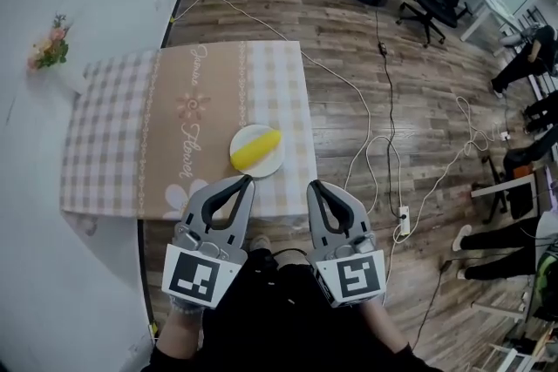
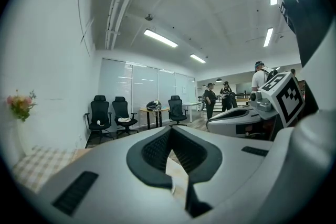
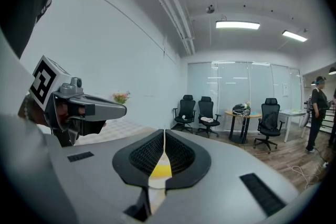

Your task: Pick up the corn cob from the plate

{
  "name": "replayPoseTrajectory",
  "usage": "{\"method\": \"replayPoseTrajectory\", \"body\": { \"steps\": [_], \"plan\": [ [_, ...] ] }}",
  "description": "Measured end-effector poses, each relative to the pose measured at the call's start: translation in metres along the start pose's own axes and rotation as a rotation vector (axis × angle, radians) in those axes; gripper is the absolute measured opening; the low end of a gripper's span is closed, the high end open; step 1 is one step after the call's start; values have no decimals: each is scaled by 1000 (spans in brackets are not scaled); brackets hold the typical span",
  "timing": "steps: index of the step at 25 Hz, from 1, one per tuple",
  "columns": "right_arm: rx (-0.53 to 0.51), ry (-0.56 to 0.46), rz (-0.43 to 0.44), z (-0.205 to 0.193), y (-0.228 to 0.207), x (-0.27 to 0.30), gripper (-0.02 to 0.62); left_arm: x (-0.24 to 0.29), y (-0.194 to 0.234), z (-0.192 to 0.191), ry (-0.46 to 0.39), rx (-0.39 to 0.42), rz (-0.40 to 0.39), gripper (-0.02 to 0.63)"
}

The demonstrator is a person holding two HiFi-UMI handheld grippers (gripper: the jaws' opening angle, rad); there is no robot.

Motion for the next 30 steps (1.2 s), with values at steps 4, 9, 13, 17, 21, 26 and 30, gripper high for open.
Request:
{"method": "replayPoseTrajectory", "body": {
  "steps": [4, 9, 13, 17, 21, 26, 30],
  "plan": [
    [3, 5, -13, 1, 1, 9, 44, 8, 11, -2, 2, -2, -10, 12],
    [10, 25, -21, -3, 3, 12, 44, 10, 15, -5, 6, -12, -22, 12],
    [9, 42, -12, -4, 3, 15, 44, 12, 19, -7, 12, -20, -17, 12],
    [9, 55, 1, -5, 0, 20, 44, 16, 21, -9, 20, -28, -5, 12],
    [5, 42, 26, -3, -7, 29, 44, 22, 24, -8, 25, -32, 24, 12],
    [-3, 35, 73, 0, -16, 44, 44, 29, 29, -2, 30, -36, 70, 12],
    [-11, 30, 108, 3, -22, 54, 44, 32, 32, 0, 33, -46, 104, 14]
  ]
}}
Point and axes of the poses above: the fingertips, and each gripper's own axes: x forward along the fingers, y to its left, z out of its top, the point moved 7 cm from there along -x, backward along the fingers, and after that the axes turned 5 degrees about -x, right-handed, at the moved point
